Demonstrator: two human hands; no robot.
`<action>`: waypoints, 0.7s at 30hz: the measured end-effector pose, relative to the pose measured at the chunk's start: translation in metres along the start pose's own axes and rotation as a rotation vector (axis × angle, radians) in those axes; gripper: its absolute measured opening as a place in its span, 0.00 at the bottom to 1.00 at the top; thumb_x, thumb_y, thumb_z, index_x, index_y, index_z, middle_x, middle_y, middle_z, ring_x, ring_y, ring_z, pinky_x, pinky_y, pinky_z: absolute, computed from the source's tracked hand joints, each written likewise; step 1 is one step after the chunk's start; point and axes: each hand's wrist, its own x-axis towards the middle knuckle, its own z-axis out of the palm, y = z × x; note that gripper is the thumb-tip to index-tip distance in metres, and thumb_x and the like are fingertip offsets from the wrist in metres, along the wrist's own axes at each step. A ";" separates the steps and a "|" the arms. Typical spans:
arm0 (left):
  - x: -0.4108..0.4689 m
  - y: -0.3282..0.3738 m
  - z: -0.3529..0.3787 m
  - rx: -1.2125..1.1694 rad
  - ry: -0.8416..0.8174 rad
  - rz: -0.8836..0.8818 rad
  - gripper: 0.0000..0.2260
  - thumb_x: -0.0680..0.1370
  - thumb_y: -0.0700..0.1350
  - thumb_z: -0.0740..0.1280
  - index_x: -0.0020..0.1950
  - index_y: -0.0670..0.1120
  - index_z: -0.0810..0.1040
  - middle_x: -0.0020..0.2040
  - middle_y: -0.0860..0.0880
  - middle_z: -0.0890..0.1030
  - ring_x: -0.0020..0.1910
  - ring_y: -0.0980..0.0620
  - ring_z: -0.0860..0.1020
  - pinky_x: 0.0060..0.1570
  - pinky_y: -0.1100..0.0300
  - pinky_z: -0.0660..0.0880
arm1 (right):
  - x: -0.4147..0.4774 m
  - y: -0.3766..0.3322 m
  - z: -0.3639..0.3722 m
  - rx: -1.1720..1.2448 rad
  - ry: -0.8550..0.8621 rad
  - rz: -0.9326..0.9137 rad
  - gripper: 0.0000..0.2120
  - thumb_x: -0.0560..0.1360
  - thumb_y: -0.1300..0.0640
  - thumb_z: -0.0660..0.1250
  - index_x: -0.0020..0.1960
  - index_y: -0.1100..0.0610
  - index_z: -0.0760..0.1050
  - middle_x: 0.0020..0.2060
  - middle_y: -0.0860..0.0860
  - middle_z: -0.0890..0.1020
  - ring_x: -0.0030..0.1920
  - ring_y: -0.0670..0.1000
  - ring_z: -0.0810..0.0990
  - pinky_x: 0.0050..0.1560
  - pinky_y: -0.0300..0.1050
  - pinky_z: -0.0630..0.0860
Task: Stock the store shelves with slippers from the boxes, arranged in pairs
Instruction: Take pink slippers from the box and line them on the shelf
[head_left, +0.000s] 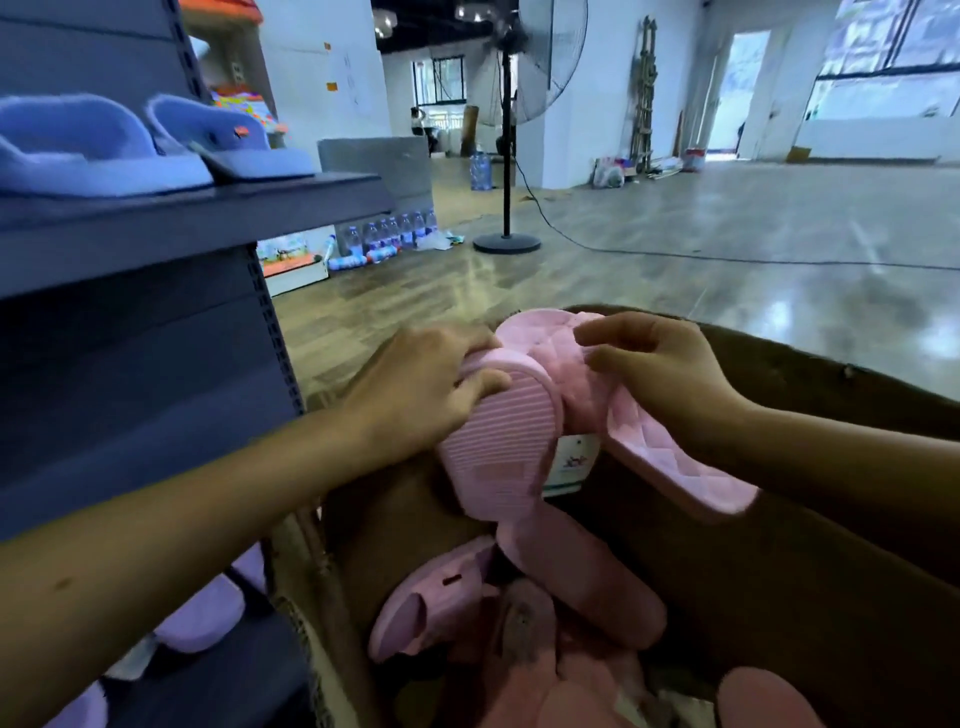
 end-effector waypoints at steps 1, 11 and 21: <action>-0.004 -0.002 -0.014 0.015 0.055 0.037 0.17 0.75 0.55 0.63 0.56 0.45 0.79 0.51 0.47 0.82 0.49 0.49 0.78 0.43 0.65 0.62 | -0.001 -0.009 -0.003 0.005 0.008 -0.014 0.13 0.72 0.65 0.68 0.40 0.47 0.79 0.42 0.42 0.81 0.47 0.42 0.79 0.55 0.37 0.75; -0.035 -0.016 -0.138 -0.198 0.374 -0.015 0.09 0.75 0.48 0.61 0.50 0.62 0.76 0.46 0.71 0.77 0.50 0.73 0.73 0.54 0.80 0.63 | -0.021 -0.122 0.023 0.007 -0.063 -0.376 0.15 0.70 0.70 0.68 0.39 0.49 0.80 0.42 0.38 0.80 0.42 0.30 0.78 0.47 0.22 0.73; -0.100 -0.023 -0.226 -0.223 0.621 -0.127 0.10 0.77 0.43 0.60 0.47 0.59 0.74 0.43 0.69 0.78 0.47 0.74 0.74 0.50 0.81 0.64 | -0.033 -0.197 0.088 0.233 -0.196 -0.352 0.14 0.71 0.71 0.66 0.37 0.53 0.79 0.35 0.43 0.82 0.33 0.36 0.80 0.41 0.27 0.77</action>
